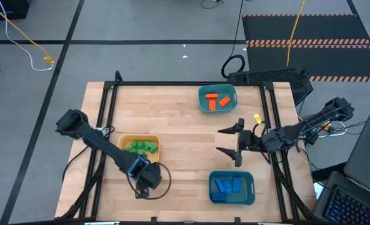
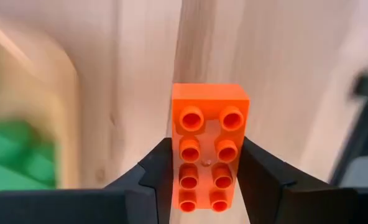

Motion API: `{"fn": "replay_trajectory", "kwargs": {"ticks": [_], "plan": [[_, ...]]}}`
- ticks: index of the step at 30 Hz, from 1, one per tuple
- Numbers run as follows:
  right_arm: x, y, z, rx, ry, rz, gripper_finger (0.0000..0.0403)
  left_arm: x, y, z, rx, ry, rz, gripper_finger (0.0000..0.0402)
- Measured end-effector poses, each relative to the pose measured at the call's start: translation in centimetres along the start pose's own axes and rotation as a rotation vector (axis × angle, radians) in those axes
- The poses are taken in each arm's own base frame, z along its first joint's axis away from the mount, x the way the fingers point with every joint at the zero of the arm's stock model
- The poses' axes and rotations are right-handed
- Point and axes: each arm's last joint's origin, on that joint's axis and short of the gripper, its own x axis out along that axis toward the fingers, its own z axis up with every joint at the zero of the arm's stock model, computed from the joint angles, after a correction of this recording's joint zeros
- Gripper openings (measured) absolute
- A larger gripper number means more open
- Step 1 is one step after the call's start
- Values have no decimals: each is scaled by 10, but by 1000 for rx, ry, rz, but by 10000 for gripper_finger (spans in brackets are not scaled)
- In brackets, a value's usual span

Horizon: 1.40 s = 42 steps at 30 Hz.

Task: Sort & place blocks by color
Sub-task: Put the orange game piece into the green bin

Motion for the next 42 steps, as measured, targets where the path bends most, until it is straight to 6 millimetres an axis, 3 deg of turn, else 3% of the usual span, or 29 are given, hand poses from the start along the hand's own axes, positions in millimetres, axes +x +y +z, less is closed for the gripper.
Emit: {"fn": "replay_trajectory", "kwargs": {"ticks": [7,12,17,23,38,42], "plan": [[10,12,4,-41,-93,166,318,-68,-6,39,109,-303,93,136],[23,21,5,-74,-201,188,318,-93,11,65,131,-459,188,136],[37,29,0,-148,-295,219,318,-103,30,88,172,-576,200,136],[52,29,-9,-173,-331,215,318,-115,38,107,245,-735,202,139],[79,11,-24,-78,-311,241,318,-130,43,125,350,-916,166,142],[82,11,-28,-91,-300,237,318,-126,46,131,343,-916,170,142]]}}
